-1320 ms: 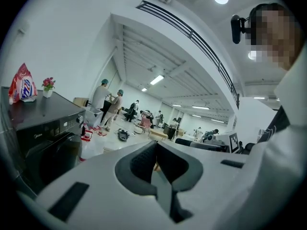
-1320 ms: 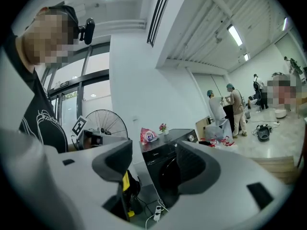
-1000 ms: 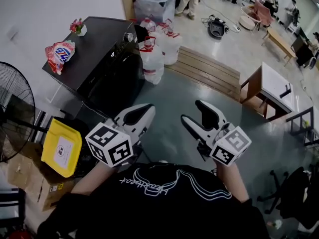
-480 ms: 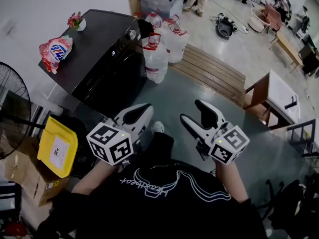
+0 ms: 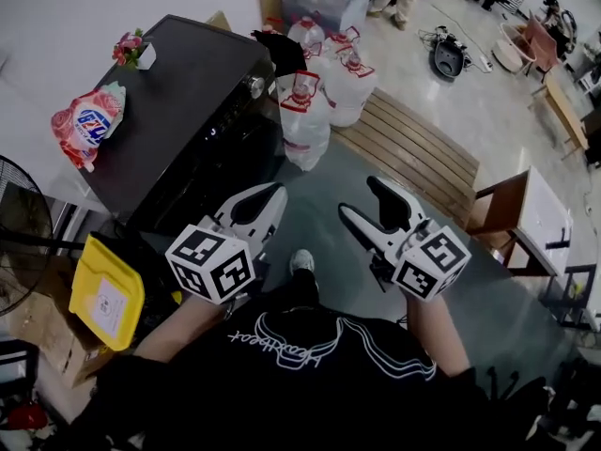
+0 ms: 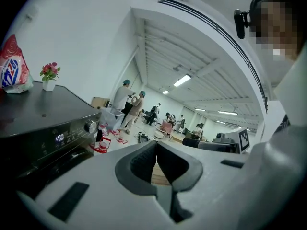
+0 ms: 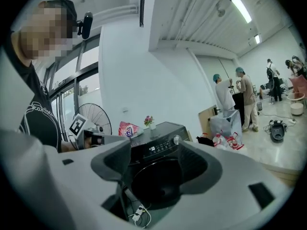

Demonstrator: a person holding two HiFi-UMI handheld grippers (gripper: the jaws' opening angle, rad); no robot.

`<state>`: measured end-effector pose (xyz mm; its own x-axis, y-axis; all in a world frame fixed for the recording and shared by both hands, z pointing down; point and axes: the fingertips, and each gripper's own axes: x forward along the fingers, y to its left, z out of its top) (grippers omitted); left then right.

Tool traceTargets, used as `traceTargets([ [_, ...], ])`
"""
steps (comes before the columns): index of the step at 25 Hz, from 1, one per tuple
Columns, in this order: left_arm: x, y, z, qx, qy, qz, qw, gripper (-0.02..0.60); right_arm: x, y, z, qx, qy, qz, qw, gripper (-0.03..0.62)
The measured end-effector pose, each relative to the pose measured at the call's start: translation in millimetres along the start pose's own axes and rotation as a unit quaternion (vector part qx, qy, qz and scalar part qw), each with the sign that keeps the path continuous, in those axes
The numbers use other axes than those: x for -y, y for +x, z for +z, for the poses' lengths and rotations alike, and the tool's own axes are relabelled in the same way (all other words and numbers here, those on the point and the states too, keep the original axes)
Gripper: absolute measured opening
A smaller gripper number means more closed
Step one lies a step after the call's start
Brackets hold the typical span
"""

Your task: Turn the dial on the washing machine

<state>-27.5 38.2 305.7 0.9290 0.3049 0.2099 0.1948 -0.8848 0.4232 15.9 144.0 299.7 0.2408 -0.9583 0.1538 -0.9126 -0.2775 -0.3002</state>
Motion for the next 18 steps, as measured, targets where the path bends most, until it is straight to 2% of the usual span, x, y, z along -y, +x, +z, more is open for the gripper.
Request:
traceTargets([
  [9, -114.3, 48.0, 33.0, 0.019, -0.025, 0.078, 0.9965, 0.006, 64.0, 129.8, 15.4, -0.04, -0.017, 0.058, 0.997, 0.301],
  [18, -180.3, 42.7, 42.4, 0.036, -0.03, 0.162, 0.9857, 0.006, 88.9, 218.2, -4.4, -0.085, -0.05, 0.099, 0.99, 0.299],
])
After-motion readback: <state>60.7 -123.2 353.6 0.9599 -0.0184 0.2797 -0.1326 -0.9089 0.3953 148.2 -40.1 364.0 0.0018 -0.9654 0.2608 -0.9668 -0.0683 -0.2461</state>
